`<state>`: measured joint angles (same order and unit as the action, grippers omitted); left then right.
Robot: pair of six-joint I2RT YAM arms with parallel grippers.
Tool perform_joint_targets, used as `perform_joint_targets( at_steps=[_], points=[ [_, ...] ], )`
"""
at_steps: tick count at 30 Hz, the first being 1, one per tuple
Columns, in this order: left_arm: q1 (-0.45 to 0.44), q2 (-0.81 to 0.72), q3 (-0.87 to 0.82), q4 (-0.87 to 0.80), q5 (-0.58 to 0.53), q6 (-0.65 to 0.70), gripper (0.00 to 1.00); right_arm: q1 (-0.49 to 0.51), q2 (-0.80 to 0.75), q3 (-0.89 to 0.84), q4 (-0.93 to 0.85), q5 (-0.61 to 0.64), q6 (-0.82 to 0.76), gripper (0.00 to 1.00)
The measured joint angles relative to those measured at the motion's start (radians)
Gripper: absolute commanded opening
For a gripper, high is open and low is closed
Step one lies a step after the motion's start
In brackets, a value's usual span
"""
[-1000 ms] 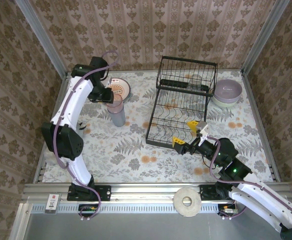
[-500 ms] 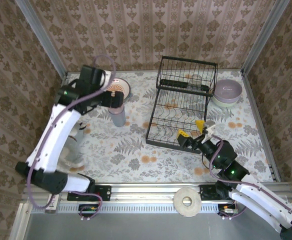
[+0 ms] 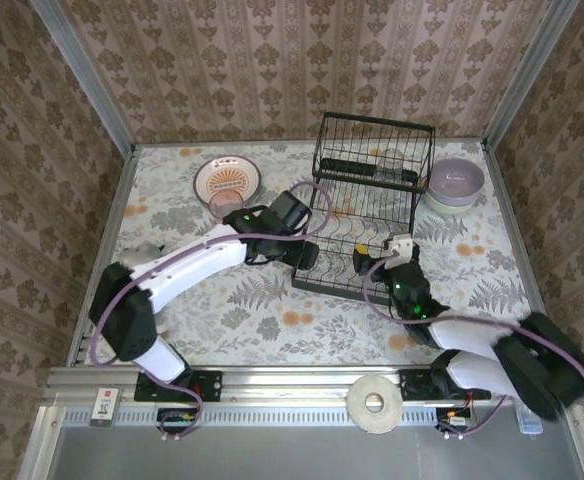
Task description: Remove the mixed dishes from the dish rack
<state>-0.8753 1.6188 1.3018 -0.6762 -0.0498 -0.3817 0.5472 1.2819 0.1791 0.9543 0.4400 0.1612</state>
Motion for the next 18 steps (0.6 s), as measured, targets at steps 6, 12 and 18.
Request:
perform_joint_targets(
  at_steps=[6,12,18],
  points=[
    [0.019,0.075,-0.003,0.085,0.047,-0.038,0.75,-0.055,0.356,0.149,0.222,0.025,-0.037,0.99],
    [0.069,0.127,-0.003,0.129,0.08,-0.058,0.71,-0.134,0.475,0.295,0.312,0.024,-0.032,0.99],
    [0.077,0.169,-0.002,0.148,0.111,-0.068,0.64,-0.185,0.586,0.404,0.329,0.024,-0.03,0.98]
  ],
)
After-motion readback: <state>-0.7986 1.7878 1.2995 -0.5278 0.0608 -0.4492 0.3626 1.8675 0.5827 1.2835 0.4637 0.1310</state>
